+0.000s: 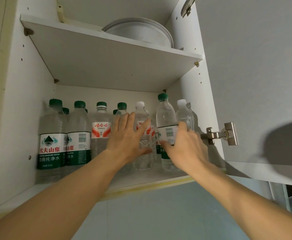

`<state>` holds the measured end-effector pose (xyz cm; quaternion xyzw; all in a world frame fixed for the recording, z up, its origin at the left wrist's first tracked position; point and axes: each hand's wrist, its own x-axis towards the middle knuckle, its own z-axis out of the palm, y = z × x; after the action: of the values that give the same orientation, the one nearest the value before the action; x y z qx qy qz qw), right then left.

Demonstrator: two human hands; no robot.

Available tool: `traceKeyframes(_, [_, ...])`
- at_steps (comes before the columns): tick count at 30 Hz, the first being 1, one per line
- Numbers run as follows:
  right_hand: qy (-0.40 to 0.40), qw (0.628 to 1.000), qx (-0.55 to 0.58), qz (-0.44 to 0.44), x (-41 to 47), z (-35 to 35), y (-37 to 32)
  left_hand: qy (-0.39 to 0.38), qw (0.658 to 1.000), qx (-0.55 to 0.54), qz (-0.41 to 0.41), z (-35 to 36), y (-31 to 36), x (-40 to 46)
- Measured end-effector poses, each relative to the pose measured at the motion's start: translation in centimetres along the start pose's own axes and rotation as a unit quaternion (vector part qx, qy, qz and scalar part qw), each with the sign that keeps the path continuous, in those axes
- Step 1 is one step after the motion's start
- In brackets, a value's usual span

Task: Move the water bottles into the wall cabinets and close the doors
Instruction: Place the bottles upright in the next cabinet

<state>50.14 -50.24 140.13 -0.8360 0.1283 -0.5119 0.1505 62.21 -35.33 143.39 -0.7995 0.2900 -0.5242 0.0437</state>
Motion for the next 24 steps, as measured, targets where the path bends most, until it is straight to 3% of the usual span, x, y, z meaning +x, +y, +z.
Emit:
traceKeyframes(4, [0.025, 0.999, 0.014, 0.017, 0.0, 0.4, 0.8, -0.003, 1.000, -0.011, -0.002, 0.1, 0.0, 0.1])
traceKeyframes(9, [-0.045, 0.995, 0.083, 0.010, 0.1, 1.4, 1.6, -0.007, 1.000, -0.013, -0.005, 0.2, 0.0, 0.2])
traceKeyframes(18, [-0.162, 0.985, 0.055, 0.022, 1.9, 2.4, 1.8, -0.017, 1.000, -0.005, 0.006, 0.2, -0.5, 0.1])
traceKeyframes(24, [-0.186, 0.982, 0.018, 0.027, 3.1, 3.7, 1.6, -0.012, 0.999, 0.053, -0.001, 0.3, 0.1, 0.1])
